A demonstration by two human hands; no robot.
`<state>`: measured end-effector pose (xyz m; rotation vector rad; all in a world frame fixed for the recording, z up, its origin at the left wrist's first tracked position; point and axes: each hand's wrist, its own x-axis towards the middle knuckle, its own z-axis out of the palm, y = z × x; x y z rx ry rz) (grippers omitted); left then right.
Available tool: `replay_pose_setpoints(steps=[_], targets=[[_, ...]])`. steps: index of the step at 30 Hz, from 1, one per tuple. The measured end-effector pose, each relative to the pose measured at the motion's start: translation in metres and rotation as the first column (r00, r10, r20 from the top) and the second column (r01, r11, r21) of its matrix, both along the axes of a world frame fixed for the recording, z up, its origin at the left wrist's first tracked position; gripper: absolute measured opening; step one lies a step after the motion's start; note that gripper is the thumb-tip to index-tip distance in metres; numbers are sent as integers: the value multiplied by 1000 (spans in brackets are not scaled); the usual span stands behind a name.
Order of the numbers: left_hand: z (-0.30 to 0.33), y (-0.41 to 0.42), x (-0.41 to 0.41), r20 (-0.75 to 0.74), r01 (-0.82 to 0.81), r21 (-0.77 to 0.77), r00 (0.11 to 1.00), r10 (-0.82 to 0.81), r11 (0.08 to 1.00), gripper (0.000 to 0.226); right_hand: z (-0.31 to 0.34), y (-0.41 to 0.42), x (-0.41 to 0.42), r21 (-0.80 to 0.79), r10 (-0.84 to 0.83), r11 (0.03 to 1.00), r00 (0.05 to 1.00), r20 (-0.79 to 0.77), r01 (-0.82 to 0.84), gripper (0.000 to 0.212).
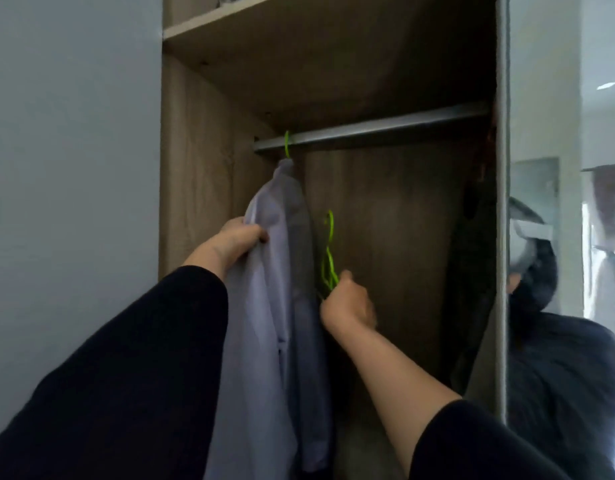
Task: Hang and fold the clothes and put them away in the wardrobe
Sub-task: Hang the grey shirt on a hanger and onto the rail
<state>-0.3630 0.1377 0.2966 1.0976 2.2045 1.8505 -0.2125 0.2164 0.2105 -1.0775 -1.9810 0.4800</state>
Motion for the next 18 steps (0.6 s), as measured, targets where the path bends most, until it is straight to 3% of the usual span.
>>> replay_pose_setpoints(steps=[5, 8, 11, 13, 18], targets=[[-102, -28, 31, -77, -191, -25, 979, 188, 981, 72, -42, -33, 31, -83, 133, 988, 989, 63, -128, 33], [-165, -39, 68, -66, -306, -177, 952, 299, 935, 92, -67, -53, 54, -164, 226, 963, 971, 77, -211, 35], [-209, -50, 108, -187, -453, -256, 890, 416, 854, 84, -88, -70, 81, -205, 296, 939, 952, 78, -275, 35], [-225, -60, 129, -253, -464, -253, 879, 404, 849, 71, -98, -81, 99, -216, 328, 928, 941, 79, -305, 36], [-234, -86, 166, -229, -266, -280, 952, 205, 922, 52, -115, -106, 142, -272, 425, 880, 902, 81, -390, 34]])
